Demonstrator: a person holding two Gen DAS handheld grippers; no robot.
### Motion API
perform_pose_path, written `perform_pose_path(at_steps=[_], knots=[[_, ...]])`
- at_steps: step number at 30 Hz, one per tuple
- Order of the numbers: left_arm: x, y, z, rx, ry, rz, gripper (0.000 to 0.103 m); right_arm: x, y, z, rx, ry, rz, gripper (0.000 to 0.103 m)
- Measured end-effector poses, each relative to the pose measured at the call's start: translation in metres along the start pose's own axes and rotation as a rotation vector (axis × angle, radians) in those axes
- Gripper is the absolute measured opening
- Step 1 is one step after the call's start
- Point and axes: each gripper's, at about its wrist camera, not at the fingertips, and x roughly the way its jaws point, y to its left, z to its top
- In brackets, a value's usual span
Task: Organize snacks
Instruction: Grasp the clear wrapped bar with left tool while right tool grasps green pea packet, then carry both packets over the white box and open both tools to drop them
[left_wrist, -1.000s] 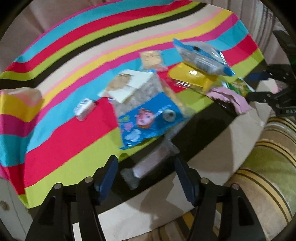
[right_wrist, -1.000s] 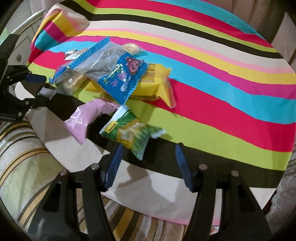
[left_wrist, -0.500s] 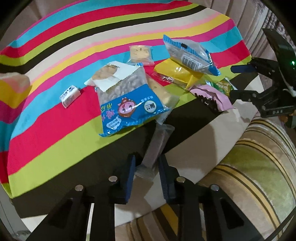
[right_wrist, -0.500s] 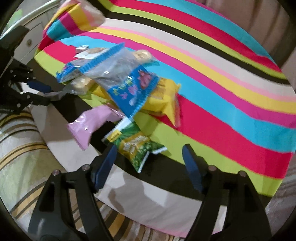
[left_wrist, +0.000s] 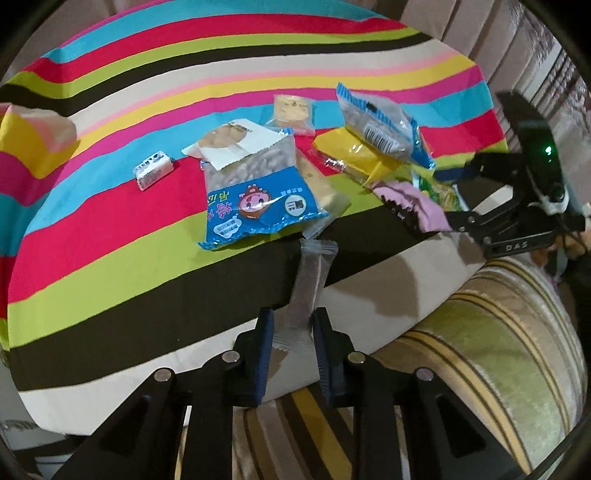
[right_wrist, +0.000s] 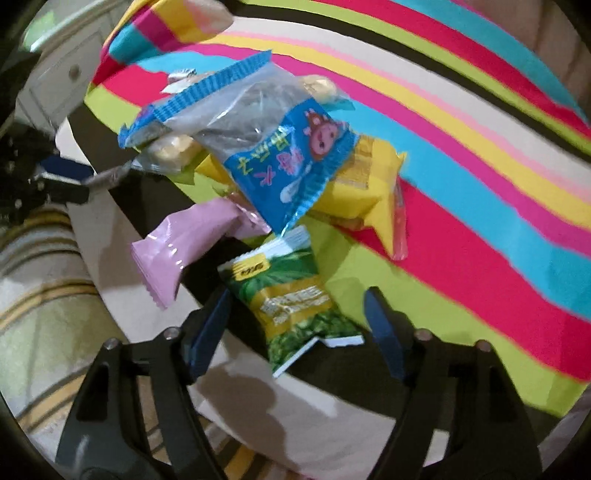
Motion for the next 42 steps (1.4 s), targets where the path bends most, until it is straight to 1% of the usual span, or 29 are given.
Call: perform_pose_path(at_steps=[1, 2, 3, 4, 8, 10, 12, 17, 19, 28, 30, 32, 36, 39, 42], knots=[[-0.001, -0.001, -0.001, -0.007, -0.005, -0.003, 0.023, -0.001, -0.001, -0.001, 0.012, -0.011, -0.005, 0.062], [-0.002, -0.002, -0.002, -0.011, -0.009, -0.004, 0.023, -0.002, -0.001, -0.003, 0.021, -0.018, -0.007, 0.059], [-0.003, -0.004, -0.003, -0.016, -0.012, -0.005, 0.023, -0.003, -0.002, -0.005, 0.029, -0.021, -0.007, 0.052], [-0.004, -0.005, -0.003, -0.020, -0.014, -0.005, 0.023, -0.005, -0.003, -0.007, 0.045, -0.021, -0.006, 0.050], [-0.008, -0.008, 0.000, -0.039, -0.030, -0.018, 0.023, -0.009, -0.006, -0.017, 0.074, -0.029, -0.007, 0.046], [-0.012, -0.011, 0.001, -0.044, -0.039, -0.021, 0.023, -0.012, -0.007, -0.021, 0.091, -0.032, -0.008, 0.041], [-0.016, -0.014, 0.000, -0.046, -0.045, -0.019, 0.023, -0.015, -0.008, -0.027, 0.102, -0.034, -0.010, 0.039], [-0.020, -0.021, 0.001, -0.053, -0.059, -0.026, 0.023, -0.024, -0.014, -0.043, 0.144, -0.053, -0.023, 0.037], [-0.019, -0.025, 0.005, -0.049, -0.066, -0.029, 0.023, -0.033, -0.018, -0.056, 0.167, -0.066, -0.026, 0.037], [-0.027, -0.064, 0.019, 0.006, -0.102, -0.068, 0.023, -0.074, -0.037, -0.099, 0.253, -0.110, -0.049, 0.037], [-0.026, -0.077, 0.024, 0.028, -0.107, -0.081, 0.023, -0.087, -0.039, -0.110, 0.273, -0.118, -0.058, 0.037], [-0.025, -0.088, 0.029, 0.046, -0.111, -0.098, 0.023, -0.088, -0.041, -0.110, 0.298, -0.126, -0.068, 0.037], [-0.016, -0.116, 0.042, 0.097, -0.105, -0.138, 0.022, -0.099, -0.050, -0.132, 0.351, -0.131, -0.098, 0.037], [-0.007, -0.143, 0.052, 0.142, -0.090, -0.175, 0.022, -0.110, -0.060, -0.152, 0.399, -0.133, -0.125, 0.037], [0.002, -0.169, 0.060, 0.181, -0.072, -0.219, 0.022, -0.122, -0.073, -0.180, 0.450, -0.126, -0.159, 0.037]])
